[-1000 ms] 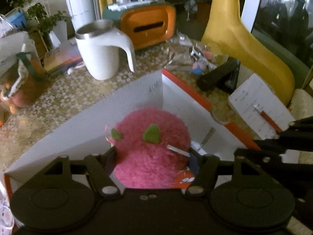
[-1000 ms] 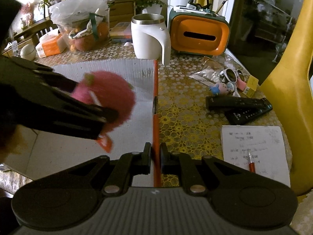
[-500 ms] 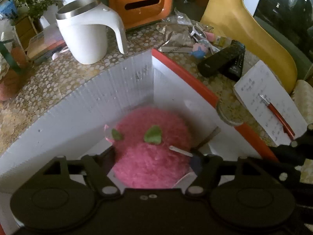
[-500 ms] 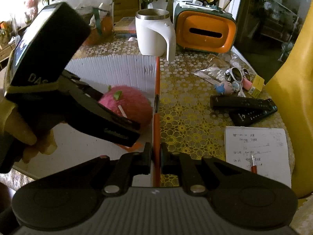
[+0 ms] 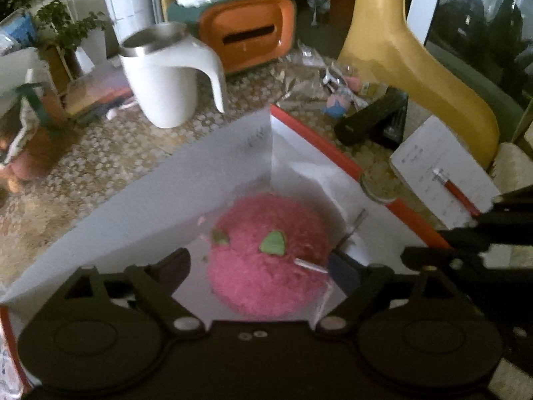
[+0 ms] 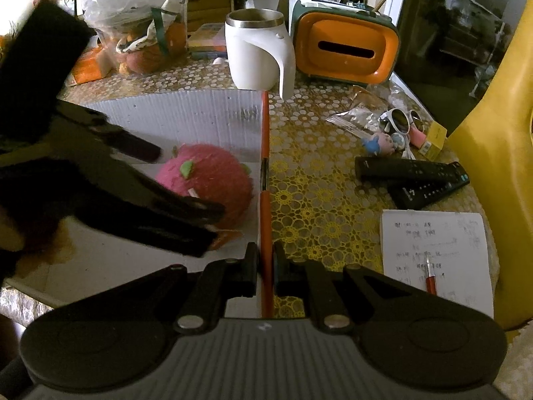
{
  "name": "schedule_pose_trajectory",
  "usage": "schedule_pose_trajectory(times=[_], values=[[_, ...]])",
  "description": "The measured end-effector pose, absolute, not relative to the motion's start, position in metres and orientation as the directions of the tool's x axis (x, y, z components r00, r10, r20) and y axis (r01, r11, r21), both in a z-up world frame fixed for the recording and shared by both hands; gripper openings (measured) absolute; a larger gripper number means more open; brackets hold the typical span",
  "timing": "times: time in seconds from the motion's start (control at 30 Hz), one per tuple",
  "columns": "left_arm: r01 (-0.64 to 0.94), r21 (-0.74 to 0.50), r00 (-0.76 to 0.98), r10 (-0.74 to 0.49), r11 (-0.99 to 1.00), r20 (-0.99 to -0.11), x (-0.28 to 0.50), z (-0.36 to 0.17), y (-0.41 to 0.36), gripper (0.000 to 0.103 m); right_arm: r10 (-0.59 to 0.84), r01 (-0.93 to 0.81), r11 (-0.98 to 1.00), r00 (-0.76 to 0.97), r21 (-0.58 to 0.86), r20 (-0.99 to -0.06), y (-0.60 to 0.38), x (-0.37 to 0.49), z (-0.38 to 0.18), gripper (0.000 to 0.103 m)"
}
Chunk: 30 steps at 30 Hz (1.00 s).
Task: Organize objects
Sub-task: 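Carry the pink ball into the shoebox with the left gripper and release, then move the left gripper back to the pile and grasp the brown beaded string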
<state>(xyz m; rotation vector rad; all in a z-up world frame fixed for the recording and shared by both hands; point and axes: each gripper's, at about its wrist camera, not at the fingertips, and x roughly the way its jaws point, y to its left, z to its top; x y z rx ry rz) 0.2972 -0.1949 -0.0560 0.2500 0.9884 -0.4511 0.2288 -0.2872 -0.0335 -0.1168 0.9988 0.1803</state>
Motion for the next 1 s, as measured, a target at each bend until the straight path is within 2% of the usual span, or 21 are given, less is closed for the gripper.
schedule_pose_trajectory(times=[0.4,0.67,1.0], values=[[0.399,-0.043,0.559,-0.280,0.916,-0.781,0.253,-0.006,-0.109,0.089,0.045,-0.171,0.984,0.520,-0.052,-0.853,-0.282,0.233,-0.037,0.009],[0.298,-0.041,0.618,-0.225,0.954,-0.753,0.226,0.009,-0.037,0.089,0.026,-0.152,0.986,0.527,-0.064,-0.850,-0.280,0.233,-0.038,0.010],[0.119,-0.010,0.667,-0.087,0.993,-0.740,0.190,0.009,0.060,0.089,0.004,-0.157,0.983,0.527,-0.093,-0.850,-0.276,0.236,-0.040,0.010]])
